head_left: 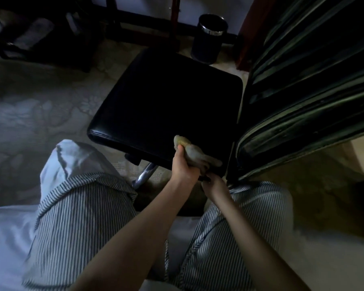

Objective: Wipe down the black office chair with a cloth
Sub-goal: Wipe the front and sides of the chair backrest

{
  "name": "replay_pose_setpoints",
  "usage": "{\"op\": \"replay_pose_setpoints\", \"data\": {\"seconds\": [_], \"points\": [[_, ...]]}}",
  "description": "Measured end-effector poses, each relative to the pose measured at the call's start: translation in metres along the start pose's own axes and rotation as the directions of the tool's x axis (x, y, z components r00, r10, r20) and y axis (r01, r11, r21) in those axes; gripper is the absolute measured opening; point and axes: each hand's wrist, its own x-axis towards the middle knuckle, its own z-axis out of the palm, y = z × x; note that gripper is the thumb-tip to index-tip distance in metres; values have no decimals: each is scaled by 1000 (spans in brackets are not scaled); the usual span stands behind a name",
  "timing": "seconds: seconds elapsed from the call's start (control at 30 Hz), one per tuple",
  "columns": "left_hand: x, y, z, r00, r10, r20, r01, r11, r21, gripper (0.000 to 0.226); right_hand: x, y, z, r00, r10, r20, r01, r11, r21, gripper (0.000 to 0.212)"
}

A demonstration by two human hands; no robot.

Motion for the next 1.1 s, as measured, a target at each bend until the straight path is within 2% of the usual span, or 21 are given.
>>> {"op": "replay_pose_setpoints", "data": {"seconds": [0.1,0.2,0.27,0.37,0.47,0.57,0.67,0.73,0.8,0.93,1.0,1.1], "points": [[-21,1,11,997,-11,76,9,1000,24,50,-22,-7,-22,992,-31,-120,45,992,117,25],[-46,4,30,979,-18,203,-4,994,108,43,-51,-14,-58,947,-125,-297,151,986,66,33],[-61,5,48,956,5,294,-67,977,201,45,-71,-21,-82,872,-189,-451,205,979,-15,33],[-80,4,77,890,128,438,-283,907,310,37,-93,-25,-111,705,-215,-676,208,974,-92,21],[-109,5,104,797,199,570,-479,783,396,25,-111,-26,-129,518,-193,-833,199,975,-102,11],[-129,4,124,700,254,668,-658,593,464,14,-121,-21,-141,265,-213,-940,267,953,-141,15],[-144,-5,136,546,281,789,-816,393,425,21,-127,-19,-156,32,-196,-980,358,918,-172,20],[-156,-13,142,428,260,866,-893,272,360,22,-131,-18,-170,-52,-143,-988,394,907,-152,28],[-165,-22,150,337,232,913,-935,194,296,20,-136,-21,-184,-37,-90,-995,401,911,-98,41],[-180,-38,172,163,211,964,-986,13,165,18,-142,-30,-216,137,3,-991,468,881,68,62],[-189,-44,186,46,219,975,-993,-92,68,24,-142,-36,-228,187,8,-982,535,838,109,62],[-197,-53,206,-115,203,972,-976,-208,-72,27,-144,-41,-237,207,27,-978,597,789,148,57]]}}
